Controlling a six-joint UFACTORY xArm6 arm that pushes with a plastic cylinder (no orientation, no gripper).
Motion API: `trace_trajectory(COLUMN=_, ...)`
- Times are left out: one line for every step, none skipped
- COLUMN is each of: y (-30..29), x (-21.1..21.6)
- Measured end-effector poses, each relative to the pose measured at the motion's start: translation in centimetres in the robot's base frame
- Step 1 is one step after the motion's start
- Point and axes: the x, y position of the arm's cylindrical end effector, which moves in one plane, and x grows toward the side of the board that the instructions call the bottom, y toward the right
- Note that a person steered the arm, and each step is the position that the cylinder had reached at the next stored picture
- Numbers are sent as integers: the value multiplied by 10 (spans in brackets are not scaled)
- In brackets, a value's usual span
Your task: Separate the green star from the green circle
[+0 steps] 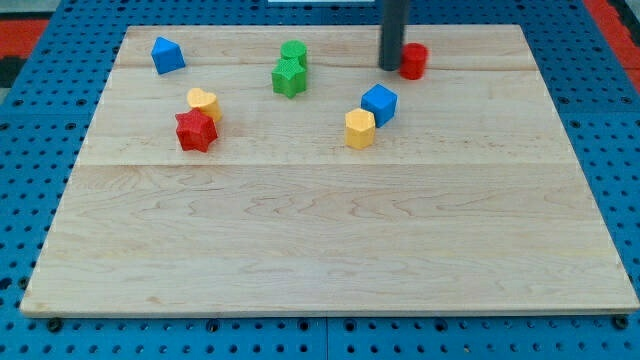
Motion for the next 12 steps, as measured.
trace_trajectory(y=-16, x=-7)
trace_trajectory(y=-95, x=-29)
trace_trajectory(y=-158, x=-14)
trace_trajectory(y=-183, x=37)
trace_trajectory(y=-190, x=72)
trace_trajectory(y=-261, x=68)
trace_trajectory(y=-240, x=45)
trace_trajectory(y=-234, x=29)
trace_trajectory(y=-249, x=13)
trace_trajectory(y=-199, x=5)
trace_trajectory(y=-182, x=5)
trace_trajectory(y=-197, x=5)
